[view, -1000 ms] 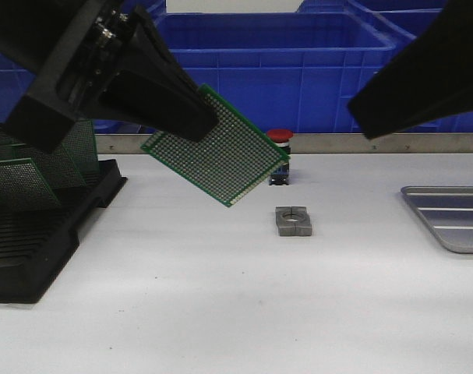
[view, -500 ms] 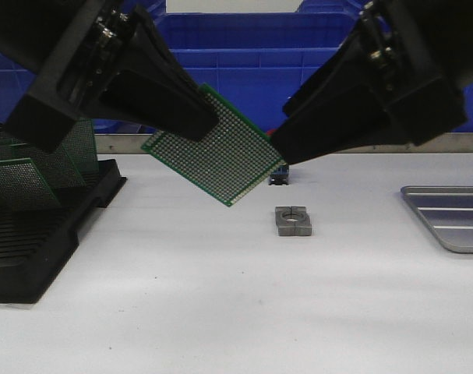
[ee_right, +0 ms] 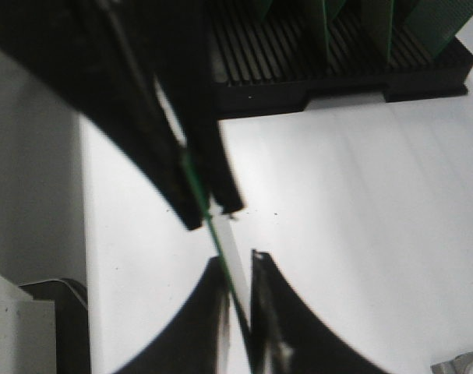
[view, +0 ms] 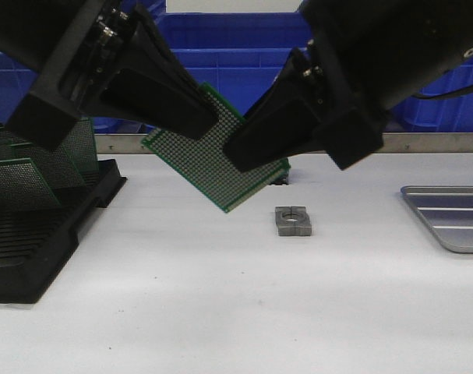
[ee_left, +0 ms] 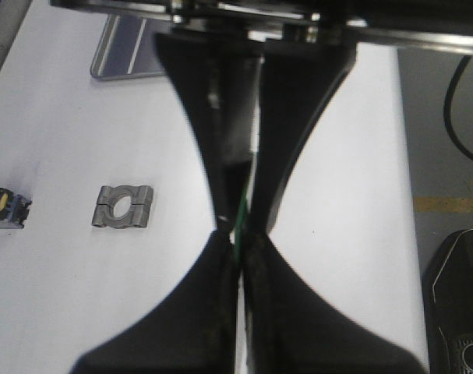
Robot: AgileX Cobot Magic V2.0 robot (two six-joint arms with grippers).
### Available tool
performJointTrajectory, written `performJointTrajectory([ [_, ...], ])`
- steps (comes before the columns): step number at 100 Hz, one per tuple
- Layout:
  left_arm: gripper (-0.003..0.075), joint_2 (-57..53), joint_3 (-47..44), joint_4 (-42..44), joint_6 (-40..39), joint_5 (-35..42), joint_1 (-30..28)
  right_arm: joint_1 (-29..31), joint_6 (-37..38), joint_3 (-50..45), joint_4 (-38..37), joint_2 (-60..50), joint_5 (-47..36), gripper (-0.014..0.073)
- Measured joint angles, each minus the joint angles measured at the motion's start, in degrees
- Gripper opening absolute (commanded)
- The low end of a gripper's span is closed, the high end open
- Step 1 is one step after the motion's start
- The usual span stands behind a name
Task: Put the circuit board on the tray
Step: 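Bring the right gripper to the held board and grasp its edge, then carry the board with the right gripper toward the silver tray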
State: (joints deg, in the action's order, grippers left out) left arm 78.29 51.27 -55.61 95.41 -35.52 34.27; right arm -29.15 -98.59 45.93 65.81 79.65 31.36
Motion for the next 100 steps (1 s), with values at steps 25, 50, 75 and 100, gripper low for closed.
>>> performJointTrajectory([
  [25,0.0177,0.0,0.0,-0.6,0.4,0.2,0.0,-0.1,-0.9,0.0,0.5,0.1,1.2,-0.012],
  [50,0.0528,-0.3,0.0,-1.6,0.4,2.5,-1.8,0.9,3.4,0.0,5.2,0.2,0.7,-0.012],
  [75,0.0526,-3.1,0.0,-1.9,0.3,5.0,-6.4,13.2,16.6,0.0,5.4,0.2,0.3,-0.012],
  [100,0.0526,-3.4,0.0,-2.4,0.3,5.0,-7.5,31.5,24.4,0.0,5.7,1.5,-2.2,-0.012],
])
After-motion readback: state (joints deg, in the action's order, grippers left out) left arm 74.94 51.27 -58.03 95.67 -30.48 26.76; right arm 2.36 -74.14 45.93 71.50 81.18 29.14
